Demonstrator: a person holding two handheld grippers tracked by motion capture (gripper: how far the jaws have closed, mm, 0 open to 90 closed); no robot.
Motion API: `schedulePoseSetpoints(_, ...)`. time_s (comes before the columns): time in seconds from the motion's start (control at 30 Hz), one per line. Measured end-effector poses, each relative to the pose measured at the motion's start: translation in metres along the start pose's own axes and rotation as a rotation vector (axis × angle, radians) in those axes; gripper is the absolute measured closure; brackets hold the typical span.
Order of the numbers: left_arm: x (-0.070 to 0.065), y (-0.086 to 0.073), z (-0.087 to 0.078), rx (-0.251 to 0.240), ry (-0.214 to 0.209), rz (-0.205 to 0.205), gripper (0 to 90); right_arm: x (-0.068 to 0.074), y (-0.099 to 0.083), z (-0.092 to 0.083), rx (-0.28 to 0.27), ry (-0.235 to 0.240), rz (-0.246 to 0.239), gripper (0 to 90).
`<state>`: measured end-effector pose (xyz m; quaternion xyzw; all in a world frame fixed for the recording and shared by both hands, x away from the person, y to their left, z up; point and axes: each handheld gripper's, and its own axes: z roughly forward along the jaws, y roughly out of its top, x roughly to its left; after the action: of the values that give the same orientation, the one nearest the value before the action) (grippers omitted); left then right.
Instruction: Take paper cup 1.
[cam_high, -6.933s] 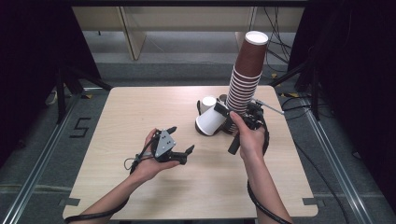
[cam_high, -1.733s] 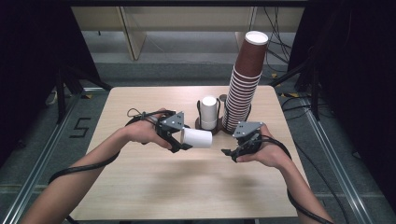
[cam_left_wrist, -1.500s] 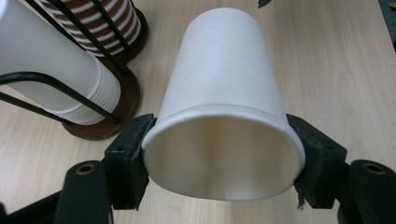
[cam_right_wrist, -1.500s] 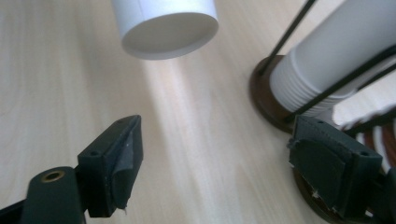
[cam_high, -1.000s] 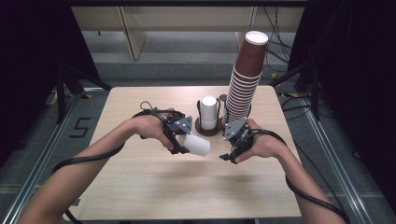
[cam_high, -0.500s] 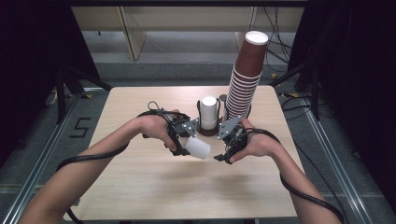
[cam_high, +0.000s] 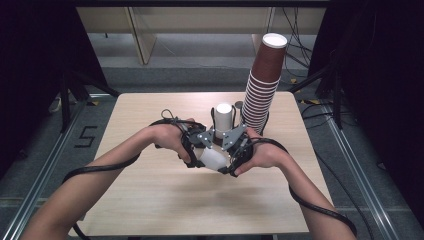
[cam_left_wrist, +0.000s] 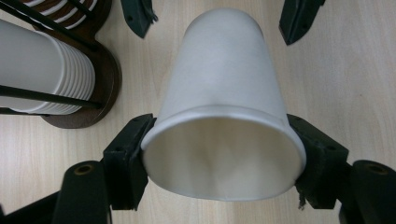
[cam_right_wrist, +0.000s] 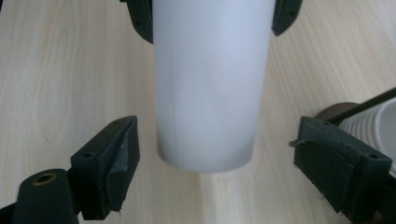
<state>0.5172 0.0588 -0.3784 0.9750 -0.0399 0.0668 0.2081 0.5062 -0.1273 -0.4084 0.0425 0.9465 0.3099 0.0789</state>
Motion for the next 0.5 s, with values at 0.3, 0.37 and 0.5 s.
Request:
schedulePoseSetpoints(0.3, -0.0009, -0.0002, -0.0004, -0.004, -0.002, 0.008, 30.0, 0.0035, 0.0024, 0.0075, -0.006, 0.008, 0.031, 17.8)
schedulePoseSetpoints(0.37, -0.0012, -0.0005, 0.0, -0.014, -0.006, 0.007, 30.0, 0.0036, 0.0022, 0.0087, -0.011, 0.008, 0.033, 18.9)
schedulePoseSetpoints(0.5, -0.0018, 0.0004, -0.0002, -0.002, -0.003, 0.02, 30.1, 0.0028, 0.0019, 0.0111, -0.015, 0.019, 0.009, 19.4)
